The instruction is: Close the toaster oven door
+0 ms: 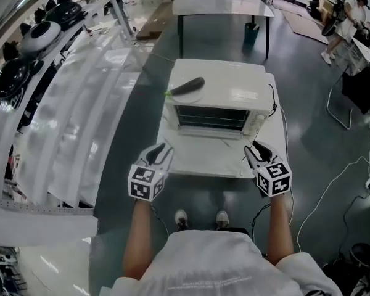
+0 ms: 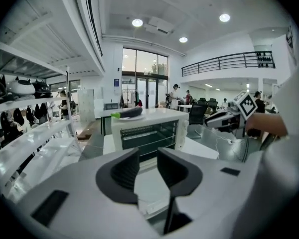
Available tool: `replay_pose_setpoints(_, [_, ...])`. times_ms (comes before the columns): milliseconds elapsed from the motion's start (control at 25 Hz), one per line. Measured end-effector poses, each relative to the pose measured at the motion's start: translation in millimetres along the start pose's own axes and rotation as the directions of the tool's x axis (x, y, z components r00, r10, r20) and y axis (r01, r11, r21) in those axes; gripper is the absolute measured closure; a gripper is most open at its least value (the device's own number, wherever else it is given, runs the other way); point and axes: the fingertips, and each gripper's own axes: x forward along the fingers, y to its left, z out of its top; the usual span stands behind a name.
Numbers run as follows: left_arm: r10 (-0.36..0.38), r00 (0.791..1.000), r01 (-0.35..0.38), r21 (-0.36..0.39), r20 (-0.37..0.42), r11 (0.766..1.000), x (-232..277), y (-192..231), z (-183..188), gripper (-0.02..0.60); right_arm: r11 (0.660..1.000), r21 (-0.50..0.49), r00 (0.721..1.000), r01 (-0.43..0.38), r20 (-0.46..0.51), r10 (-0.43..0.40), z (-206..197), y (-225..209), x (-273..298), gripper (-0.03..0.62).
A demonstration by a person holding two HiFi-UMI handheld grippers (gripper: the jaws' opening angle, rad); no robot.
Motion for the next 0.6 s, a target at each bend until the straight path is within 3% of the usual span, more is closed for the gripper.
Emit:
replay_pose_setpoints(320, [-0.106, 0.992, 0.100, -0.084, -0.065, 0.991, 36, 21, -53, 0.463, 0.989, 0.094, 0.985, 0.118, -0.134, -0.105, -71, -1, 11, 0.462])
replay_pose_setpoints(600, [-0.173, 0.973, 0.144, -0.181, -0.155, 0.973, 38, 17, -120, 0.463, 0.977, 0.150, 0.957, 0.149, -0.272, -0.104, -137, 25, 3, 0.445])
